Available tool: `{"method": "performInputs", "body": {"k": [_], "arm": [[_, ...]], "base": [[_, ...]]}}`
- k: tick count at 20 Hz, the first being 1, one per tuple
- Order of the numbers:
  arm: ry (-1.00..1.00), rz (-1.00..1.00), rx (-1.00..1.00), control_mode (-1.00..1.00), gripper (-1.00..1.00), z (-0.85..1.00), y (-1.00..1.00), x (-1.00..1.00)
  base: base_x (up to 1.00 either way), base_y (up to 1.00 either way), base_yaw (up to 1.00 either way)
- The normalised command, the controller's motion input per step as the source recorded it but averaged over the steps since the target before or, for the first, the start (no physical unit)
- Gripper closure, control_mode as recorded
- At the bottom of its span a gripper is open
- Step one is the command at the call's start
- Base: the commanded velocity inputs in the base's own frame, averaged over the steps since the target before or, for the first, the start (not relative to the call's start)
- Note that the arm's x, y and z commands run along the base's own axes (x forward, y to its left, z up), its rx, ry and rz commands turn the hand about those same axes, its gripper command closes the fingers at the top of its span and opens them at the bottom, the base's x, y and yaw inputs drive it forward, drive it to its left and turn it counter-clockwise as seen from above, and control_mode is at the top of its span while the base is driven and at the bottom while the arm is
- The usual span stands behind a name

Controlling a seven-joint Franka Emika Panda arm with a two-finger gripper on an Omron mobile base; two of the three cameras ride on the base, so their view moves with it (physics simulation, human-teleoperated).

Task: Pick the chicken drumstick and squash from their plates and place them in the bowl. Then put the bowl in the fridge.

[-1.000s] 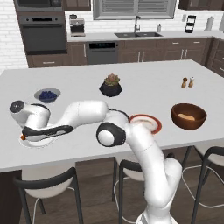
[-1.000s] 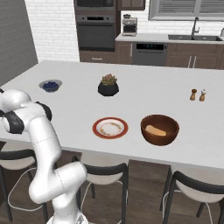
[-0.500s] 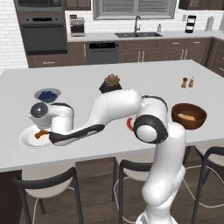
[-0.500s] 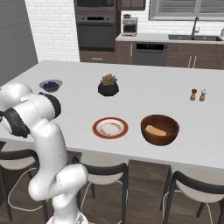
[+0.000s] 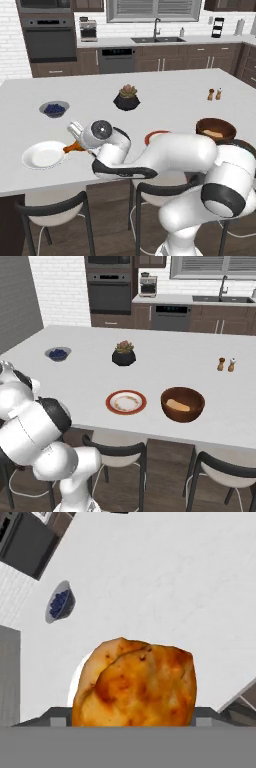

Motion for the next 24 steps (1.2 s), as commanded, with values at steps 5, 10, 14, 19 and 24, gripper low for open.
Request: {"method": "performInputs", "body": {"k": [5,10,14,19,24], "arm": [[0.08,0.0,0.18,-1.0,1.0,0.92,-0.98,-0.56],[0.22,0.0,0.05,-1.0,1.0,1.0,-1.0,-0.46],[0.26,0.0,0.0,-1.0,1.0,0.88,-1.0,-0.39],[0.23,0.0,-0.06,-1.0,1.0,0.57,-0.99,-0.27],[0.07,0.03,-0.17,-1.0,1.0,0.02,-1.0,-0.24]], "base": [[0.0,0.0,0.0],[0.0,0.0,0.0],[0.0,0.0,0.0],[0.0,0.0,0.0],[0.0,0.0,0.0]]}}
